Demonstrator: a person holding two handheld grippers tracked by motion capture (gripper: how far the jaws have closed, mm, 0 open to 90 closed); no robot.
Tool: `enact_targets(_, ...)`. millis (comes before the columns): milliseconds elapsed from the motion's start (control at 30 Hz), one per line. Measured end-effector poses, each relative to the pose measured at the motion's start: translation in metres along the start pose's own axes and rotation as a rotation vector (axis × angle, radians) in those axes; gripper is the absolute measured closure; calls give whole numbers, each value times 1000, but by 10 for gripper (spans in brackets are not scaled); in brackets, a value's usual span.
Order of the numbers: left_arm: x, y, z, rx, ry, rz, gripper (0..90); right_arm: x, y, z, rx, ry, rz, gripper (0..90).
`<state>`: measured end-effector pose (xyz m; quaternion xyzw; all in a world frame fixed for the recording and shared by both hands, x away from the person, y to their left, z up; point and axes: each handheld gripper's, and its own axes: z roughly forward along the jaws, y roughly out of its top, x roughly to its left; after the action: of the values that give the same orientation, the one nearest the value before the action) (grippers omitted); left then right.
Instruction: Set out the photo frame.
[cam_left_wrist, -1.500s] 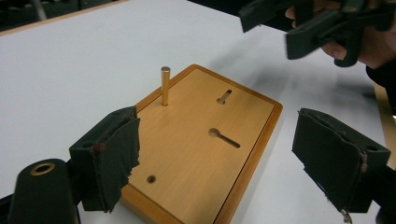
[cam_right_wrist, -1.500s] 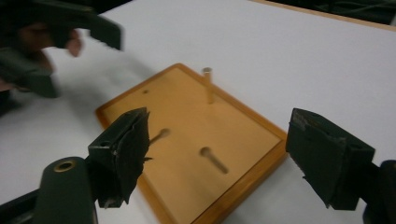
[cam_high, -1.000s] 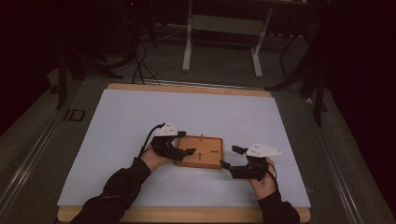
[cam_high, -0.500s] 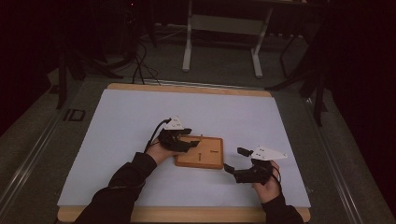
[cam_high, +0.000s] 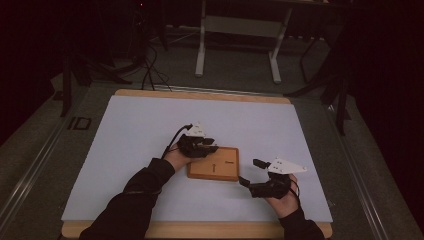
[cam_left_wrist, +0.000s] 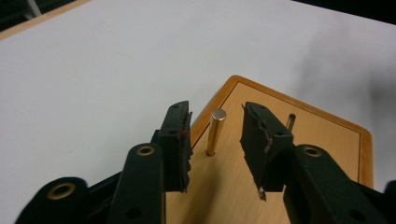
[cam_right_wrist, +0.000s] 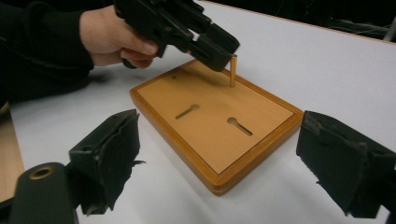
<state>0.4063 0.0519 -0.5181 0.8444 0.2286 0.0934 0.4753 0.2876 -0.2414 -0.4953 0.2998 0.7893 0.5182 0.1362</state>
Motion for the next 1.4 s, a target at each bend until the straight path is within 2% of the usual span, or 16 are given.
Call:
enact_targets(133,2,0,5,17,-8,6,704,1,-1,0,9,2,-2,148)
enact_targets(433,2,-1,11,19,-18,18,769,0,-3,1,30,20,-5,168)
enact_targets(700,2,1,12,27,-16,20,830,3,-1,2,44,33,-39,197)
enact_targets(867,3,1,12,31,-27,3,836,8,-1,3,87,14,-120,238)
enact_targets(1000,6,2,12,39,-45,-17,836,14,-2,4,126,-20,-220,268)
enact_targets(1133,8,4,12,51,-58,-25,835,23,-5,8,180,-82,-345,313)
enact_targets(1200,9,4,13,52,-63,-32,835,25,-7,10,204,-95,-373,332)
enact_targets(1400,15,5,13,58,-94,-65,834,30,-12,13,215,-134,-463,354)
